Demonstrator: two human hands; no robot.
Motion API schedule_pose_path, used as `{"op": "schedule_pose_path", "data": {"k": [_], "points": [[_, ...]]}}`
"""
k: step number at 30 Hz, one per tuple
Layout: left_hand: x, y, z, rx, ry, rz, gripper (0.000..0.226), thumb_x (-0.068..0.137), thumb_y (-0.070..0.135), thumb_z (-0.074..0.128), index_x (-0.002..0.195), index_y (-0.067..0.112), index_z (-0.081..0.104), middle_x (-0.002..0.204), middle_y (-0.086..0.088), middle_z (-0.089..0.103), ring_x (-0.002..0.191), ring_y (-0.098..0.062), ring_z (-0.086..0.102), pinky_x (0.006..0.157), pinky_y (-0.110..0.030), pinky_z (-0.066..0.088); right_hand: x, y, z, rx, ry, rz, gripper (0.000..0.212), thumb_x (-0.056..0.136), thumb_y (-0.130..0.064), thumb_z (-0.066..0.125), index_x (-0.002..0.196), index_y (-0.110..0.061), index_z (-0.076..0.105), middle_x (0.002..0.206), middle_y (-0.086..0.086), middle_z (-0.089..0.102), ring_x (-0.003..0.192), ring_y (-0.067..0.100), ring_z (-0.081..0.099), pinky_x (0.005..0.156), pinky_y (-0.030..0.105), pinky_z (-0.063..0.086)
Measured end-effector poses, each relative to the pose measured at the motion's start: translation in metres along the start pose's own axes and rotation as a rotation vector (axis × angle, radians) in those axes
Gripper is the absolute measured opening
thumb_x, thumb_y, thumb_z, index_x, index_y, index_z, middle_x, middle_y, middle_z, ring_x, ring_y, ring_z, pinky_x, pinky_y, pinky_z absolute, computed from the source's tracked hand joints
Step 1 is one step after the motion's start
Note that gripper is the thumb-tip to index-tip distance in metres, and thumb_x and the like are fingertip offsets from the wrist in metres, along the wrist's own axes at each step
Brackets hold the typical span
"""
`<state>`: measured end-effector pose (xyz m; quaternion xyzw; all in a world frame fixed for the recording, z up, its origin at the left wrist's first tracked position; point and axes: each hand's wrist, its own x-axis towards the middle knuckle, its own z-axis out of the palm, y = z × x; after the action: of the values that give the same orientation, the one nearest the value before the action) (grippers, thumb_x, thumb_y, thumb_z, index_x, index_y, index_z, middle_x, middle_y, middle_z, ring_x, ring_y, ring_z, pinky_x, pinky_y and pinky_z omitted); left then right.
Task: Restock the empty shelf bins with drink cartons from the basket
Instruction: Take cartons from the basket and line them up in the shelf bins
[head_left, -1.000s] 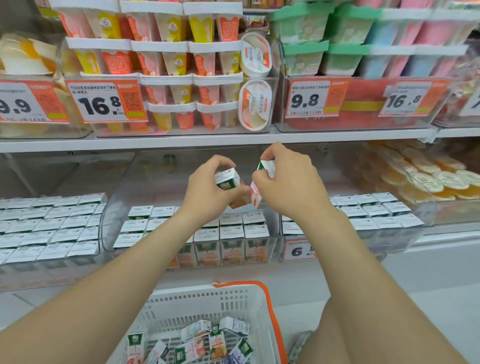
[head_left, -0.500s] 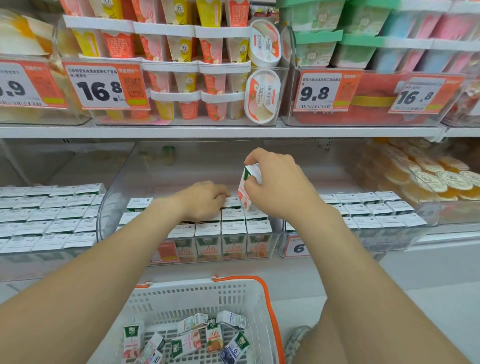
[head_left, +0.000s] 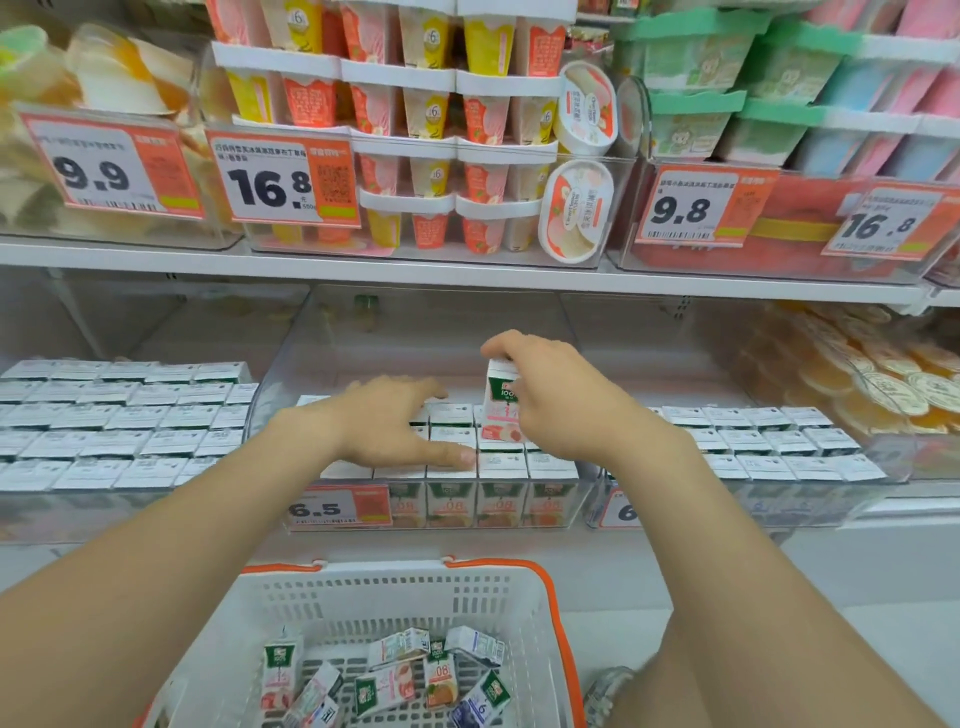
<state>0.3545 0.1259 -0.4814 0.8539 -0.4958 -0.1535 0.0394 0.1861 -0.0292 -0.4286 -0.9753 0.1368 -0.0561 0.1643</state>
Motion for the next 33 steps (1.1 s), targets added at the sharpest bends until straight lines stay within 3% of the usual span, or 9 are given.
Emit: {"op": "schedule_pose_path", "data": {"k": [4, 9, 13, 16, 19, 23, 27, 29, 33], "points": [[-0.035, -0.013, -0.008, 0.177, 0.270, 0.098, 0.060, 0.095, 0.071, 0.047, 0.141, 0.033, 0.053, 0.133, 0.006, 0.063, 0.126, -0.021, 0.056, 0.104, -0.044, 0.044, 0.004, 0.001, 0.006, -0.005, -0.001, -0.025, 0.049, 0.099, -0.007, 0.049, 0.139, -0.035, 0.049, 0.118, 0.001, 0.048, 0.095, 0.022, 0.061, 0.087, 0.041, 0.050], [-0.074, -0.038, -0.021, 0.187, 0.531, 0.085, 0.022, 0.100, 0.037, 0.051, 0.115, 0.031, 0.066, 0.111, 0.008, 0.063, 0.110, -0.022, 0.053, 0.096, -0.042, 0.042, 0.008, -0.024, 0.019, 0.003, 0.156, -0.101, 0.040, 0.105, -0.017, 0.054, 0.140, -0.035, 0.049, 0.116, 0.000, 0.050, 0.098, 0.025, 0.054, 0.087, 0.046, 0.049], [-0.099, -0.076, -0.033, 0.134, 0.722, -0.203, 0.006, 0.096, 0.028, 0.054, 0.095, 0.026, 0.059, 0.097, 0.001, 0.048, 0.094, -0.027, 0.045, 0.083, -0.044, 0.037, 0.006, -0.069, 0.047, 0.107, 0.339, -0.262, 0.045, 0.107, -0.020, 0.051, 0.151, -0.030, 0.044, 0.127, -0.003, 0.052, 0.106, 0.022, 0.051, 0.094, 0.042, 0.047], [-0.120, -0.114, -0.038, -0.043, 0.608, -0.428, 0.008, 0.096, 0.024, 0.054, 0.104, 0.022, 0.055, 0.109, -0.006, 0.048, 0.099, -0.033, 0.045, 0.084, -0.046, 0.040, 0.008, -0.109, 0.065, 0.102, 0.480, -0.385, 0.044, 0.107, -0.013, 0.053, 0.150, -0.023, 0.051, 0.129, -0.003, 0.056, 0.110, 0.022, 0.048, 0.097, 0.035, 0.043], [-0.134, -0.150, -0.041, -0.009, 0.283, -0.590, 0.039, 0.097, 0.024, 0.051, 0.135, 0.023, 0.042, 0.137, -0.010, 0.042, 0.122, -0.040, 0.045, 0.099, -0.054, 0.039, 0.023, -0.145, 0.079, 0.147, 0.564, -0.483, 0.045, 0.102, -0.002, 0.058, 0.144, -0.017, 0.057, 0.131, 0.000, 0.058, 0.111, 0.025, 0.051, 0.098, 0.034, 0.044], [-0.141, -0.201, -0.044, 0.000, 0.026, -0.572, 0.073, 0.097, 0.019, 0.041, 0.163, 0.026, 0.013, 0.172, 0.001, 0.011, 0.152, -0.038, 0.027, 0.118, -0.059, 0.030, 0.063, -0.189, 0.102, 0.043, 0.598, -0.531, 0.052, 0.095, 0.003, 0.068, 0.143, -0.015, 0.058, 0.132, 0.004, 0.060, 0.111, 0.030, 0.054, 0.096, 0.039, 0.048], [-0.138, -0.220, -0.034, -0.033, 0.013, -0.523, 0.072, 0.102, 0.046, 0.036, 0.165, 0.034, 0.004, 0.175, 0.006, -0.006, 0.159, -0.035, 0.013, 0.124, -0.060, 0.021, 0.122, -0.219, 0.120, -0.259, 0.496, -0.487, 0.058, 0.081, 0.004, 0.076, 0.133, -0.015, 0.057, 0.112, 0.008, 0.064, 0.091, 0.032, 0.055, 0.078, 0.040, 0.050], [-0.135, -0.218, -0.030, -0.042, -0.020, -0.495, 0.075, 0.104, 0.059, 0.036, 0.166, 0.036, 0.001, 0.174, 0.005, -0.010, 0.160, -0.035, 0.006, 0.125, -0.060, 0.018, 0.141, -0.231, 0.123, -0.436, 0.399, -0.417, 0.064, 0.072, 0.004, 0.081, 0.127, -0.014, 0.056, 0.099, 0.009, 0.063, 0.084, 0.033, 0.057, 0.068, 0.036, 0.043], [-0.134, -0.213, -0.033, -0.076, -0.121, -0.467, 0.073, 0.105, 0.060, 0.040, 0.166, 0.039, 0.006, 0.175, 0.005, -0.008, 0.160, -0.038, 0.006, 0.127, -0.056, 0.017, 0.168, -0.244, 0.120, -0.549, 0.232, -0.260, 0.065, 0.084, 0.004, 0.069, 0.142, -0.010, 0.041, 0.114, 0.015, 0.064, 0.103, 0.039, 0.065, 0.071, 0.042, 0.045]]}}
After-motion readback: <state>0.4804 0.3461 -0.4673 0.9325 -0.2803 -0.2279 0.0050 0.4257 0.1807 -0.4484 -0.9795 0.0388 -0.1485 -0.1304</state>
